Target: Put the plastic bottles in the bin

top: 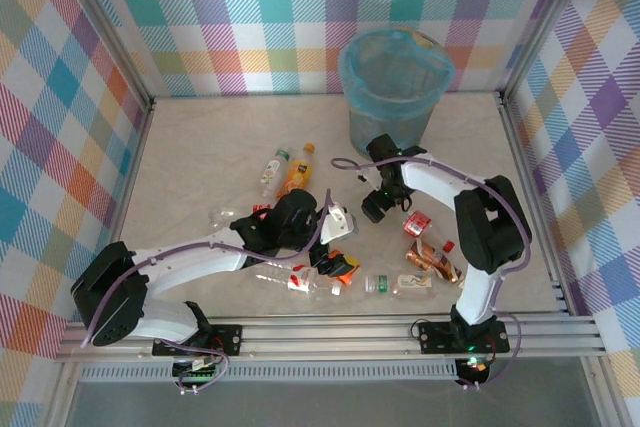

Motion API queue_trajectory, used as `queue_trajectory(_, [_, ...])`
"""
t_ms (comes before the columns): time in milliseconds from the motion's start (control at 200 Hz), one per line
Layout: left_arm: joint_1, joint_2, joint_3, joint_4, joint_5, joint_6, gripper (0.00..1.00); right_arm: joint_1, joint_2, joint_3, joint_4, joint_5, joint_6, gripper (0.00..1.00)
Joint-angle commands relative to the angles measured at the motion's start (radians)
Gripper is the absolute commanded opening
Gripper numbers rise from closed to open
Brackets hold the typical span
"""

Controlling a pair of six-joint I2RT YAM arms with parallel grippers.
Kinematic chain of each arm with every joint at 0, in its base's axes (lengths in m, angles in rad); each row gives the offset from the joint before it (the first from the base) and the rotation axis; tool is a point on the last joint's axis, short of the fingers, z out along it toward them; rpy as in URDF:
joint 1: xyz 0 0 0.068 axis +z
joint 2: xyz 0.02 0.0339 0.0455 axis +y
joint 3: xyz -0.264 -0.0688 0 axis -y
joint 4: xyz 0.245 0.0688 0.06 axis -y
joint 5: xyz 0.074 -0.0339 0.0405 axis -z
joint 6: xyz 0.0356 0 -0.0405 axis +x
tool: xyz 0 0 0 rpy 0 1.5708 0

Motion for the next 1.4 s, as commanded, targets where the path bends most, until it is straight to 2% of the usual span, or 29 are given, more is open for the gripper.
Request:
queue_trajectory(0, [-0.012, -0.034, -0.007, 0.040, -0.011, 0.032, 0.92, -0.010, 0.032, 0.047, -0.005, -0.019, -0.028, 0.90])
queue_trajectory(225, [-0.012, -0.054, -0.007, 0.036, -0.065, 0.034, 0.91, -0.021, 0.074, 0.068, 0.006, -0.021, -0.062, 0.86])
queue_trajectory(345, [-0.012, -0.065, -0.010, 0.034, -0.079, 0.037, 0.92, -0.023, 0.085, 0.082, 0.003, -0.015, -0.087, 0.79])
queue_trajectory(450, [-0.012, -0.080, -0.007, 0.031, -0.089, 0.040, 0.92, -0.024, 0.080, 0.100, -0.007, -0.015, -0.101, 0.69])
queue_trajectory(535, [-0.012, -0.097, -0.003, 0.030, -0.097, 0.045, 0.91, -0.024, 0.062, 0.117, -0.020, -0.017, -0.110, 0.64])
queue_trajectory(855, [-0.012, -0.168, 0.049, 0.033, -0.140, 0.061, 0.90, -0.023, -0.109, 0.146, -0.026, 0.019, -0.137, 0.59])
queue_trajectory(1180, [-0.011, -0.193, 0.130, 0.081, -0.220, 0.013, 0.90, -0.020, -0.305, 0.203, -0.018, -0.168, -0.097, 0.56])
queue_trajectory(1395, [-0.005, -0.200, 0.274, 0.045, -0.372, -0.032, 0.89, -0.017, -0.429, 0.308, 0.087, -0.304, -0.007, 0.55])
